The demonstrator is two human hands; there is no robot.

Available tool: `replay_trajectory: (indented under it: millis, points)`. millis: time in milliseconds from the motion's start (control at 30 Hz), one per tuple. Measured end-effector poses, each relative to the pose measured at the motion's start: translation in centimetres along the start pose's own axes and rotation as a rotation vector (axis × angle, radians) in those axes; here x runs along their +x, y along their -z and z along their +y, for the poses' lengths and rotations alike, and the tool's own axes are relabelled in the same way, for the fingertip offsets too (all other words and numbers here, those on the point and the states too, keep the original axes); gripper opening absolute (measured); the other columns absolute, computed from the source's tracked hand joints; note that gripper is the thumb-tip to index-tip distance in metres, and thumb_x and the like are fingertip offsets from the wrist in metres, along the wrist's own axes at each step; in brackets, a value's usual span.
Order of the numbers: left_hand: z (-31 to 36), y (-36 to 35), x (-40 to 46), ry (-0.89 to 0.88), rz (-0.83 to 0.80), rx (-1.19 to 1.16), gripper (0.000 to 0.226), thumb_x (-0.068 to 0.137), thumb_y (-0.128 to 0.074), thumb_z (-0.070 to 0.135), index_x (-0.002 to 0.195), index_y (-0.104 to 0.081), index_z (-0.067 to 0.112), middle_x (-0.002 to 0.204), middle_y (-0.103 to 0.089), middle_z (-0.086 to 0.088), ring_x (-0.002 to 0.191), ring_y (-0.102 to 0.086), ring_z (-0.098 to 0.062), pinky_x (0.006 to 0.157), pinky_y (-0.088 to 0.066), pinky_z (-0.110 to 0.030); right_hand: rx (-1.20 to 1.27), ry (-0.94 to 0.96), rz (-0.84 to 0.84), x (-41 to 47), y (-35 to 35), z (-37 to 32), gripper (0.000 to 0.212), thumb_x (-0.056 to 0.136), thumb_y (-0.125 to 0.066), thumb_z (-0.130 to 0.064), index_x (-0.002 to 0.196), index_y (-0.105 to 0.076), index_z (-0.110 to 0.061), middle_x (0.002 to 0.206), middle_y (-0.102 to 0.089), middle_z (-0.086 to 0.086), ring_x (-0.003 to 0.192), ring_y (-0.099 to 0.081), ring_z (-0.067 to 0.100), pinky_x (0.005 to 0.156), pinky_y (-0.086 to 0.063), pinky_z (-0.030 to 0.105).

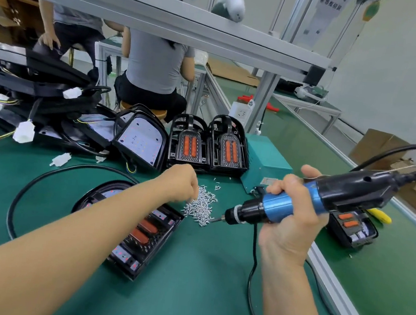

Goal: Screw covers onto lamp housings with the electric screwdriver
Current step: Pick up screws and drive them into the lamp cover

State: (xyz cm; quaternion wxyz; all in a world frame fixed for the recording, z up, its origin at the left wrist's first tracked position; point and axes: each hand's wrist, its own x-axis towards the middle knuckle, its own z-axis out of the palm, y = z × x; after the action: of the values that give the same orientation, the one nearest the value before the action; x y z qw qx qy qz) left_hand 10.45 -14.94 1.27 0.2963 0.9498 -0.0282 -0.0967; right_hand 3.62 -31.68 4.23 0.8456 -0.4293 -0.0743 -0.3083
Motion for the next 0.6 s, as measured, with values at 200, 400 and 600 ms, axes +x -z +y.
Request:
replay_trajectory:
  millis: [200,400,600]
  points:
    - [-0.6,-1.3,2.1,-0.017,-0.024,0.237,0.017,0.083,-0.056,-0.003,0.076,-0.06,0.012,0.082,-0.058,-0.012,0.076,-0.048,-0.024,0.069,-0.043,-0.032,-0.017,0.003,-0.012,0.2,0.8,0.0,0.027,0.071,-0.056,0.003,0.093,-0.053,-0.013,0.055,-0.053,-0.003,0.053,-0.051,0.016,0.054,-0.044,0.022]
    - [-1.0,-2.5,2.7,-0.056,0.061,0.518,0.019,0.086,-0.049,-0.002,0.072,-0.055,0.009,0.08,-0.062,-0.007,0.075,-0.056,-0.029,0.065,-0.047,-0.035,-0.013,-0.003,-0.001,0.7,0.5,0.7,0.027,0.07,-0.057,0.002,0.092,-0.054,-0.014,0.057,-0.053,-0.002,0.055,-0.051,0.018,0.058,-0.045,0.026]
    - [-0.9,-2.9,2.8,-0.051,0.077,0.698,0.018,0.085,-0.046,-0.008,0.083,-0.042,0.01,0.078,-0.049,-0.006,0.075,-0.048,-0.028,0.064,-0.039,-0.034,-0.007,-0.018,-0.009,0.3,0.4,1.3,0.028,0.07,-0.057,0.002,0.094,-0.054,-0.012,0.056,-0.053,-0.001,0.055,-0.051,0.018,0.058,-0.046,0.024]
